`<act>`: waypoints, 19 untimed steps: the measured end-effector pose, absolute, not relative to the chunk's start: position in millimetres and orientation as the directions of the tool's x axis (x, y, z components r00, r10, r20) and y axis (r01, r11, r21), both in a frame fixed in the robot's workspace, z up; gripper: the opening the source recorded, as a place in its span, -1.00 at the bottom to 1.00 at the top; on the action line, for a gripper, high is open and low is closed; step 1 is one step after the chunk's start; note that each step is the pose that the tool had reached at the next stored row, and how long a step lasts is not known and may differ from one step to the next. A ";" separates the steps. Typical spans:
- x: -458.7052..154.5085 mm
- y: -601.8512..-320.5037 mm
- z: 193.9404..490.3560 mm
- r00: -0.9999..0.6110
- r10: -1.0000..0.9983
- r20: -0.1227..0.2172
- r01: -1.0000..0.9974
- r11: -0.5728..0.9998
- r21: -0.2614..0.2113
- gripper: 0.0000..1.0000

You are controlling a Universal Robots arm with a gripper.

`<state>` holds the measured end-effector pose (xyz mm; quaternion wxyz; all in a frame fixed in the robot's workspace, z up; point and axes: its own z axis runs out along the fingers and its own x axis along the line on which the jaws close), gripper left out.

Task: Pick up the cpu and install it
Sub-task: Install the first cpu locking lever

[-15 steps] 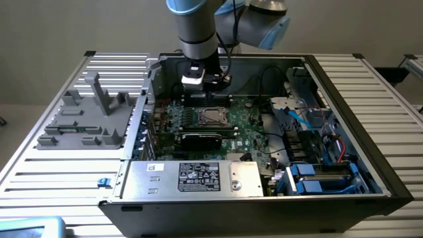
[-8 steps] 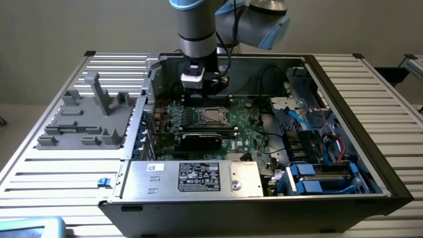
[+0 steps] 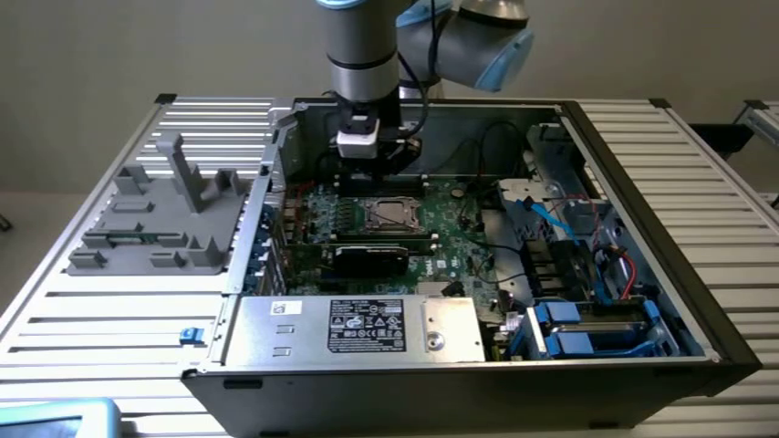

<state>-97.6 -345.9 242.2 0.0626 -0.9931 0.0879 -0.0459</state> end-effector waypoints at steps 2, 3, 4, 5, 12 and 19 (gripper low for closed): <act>-97.6 -345.9 242.6 0.982 -0.171 0.082 -0.161 -0.979 -0.124 -0.79; -97.5 -345.9 242.6 0.983 -0.169 0.077 -0.159 -0.980 -0.121 -0.79; -97.6 -345.9 242.7 0.984 -0.167 0.066 -0.159 -0.980 -0.117 -0.79; -97.6 -345.9 242.9 0.984 -0.166 0.058 -0.159 -0.981 -0.114 -0.79; -97.6 -345.9 253.0 0.984 -0.166 0.057 -0.159 -0.981 -0.114 -0.79; -95.5 -346.7 284.9 0.985 -0.166 0.057 -0.158 -0.981 -0.114 -0.79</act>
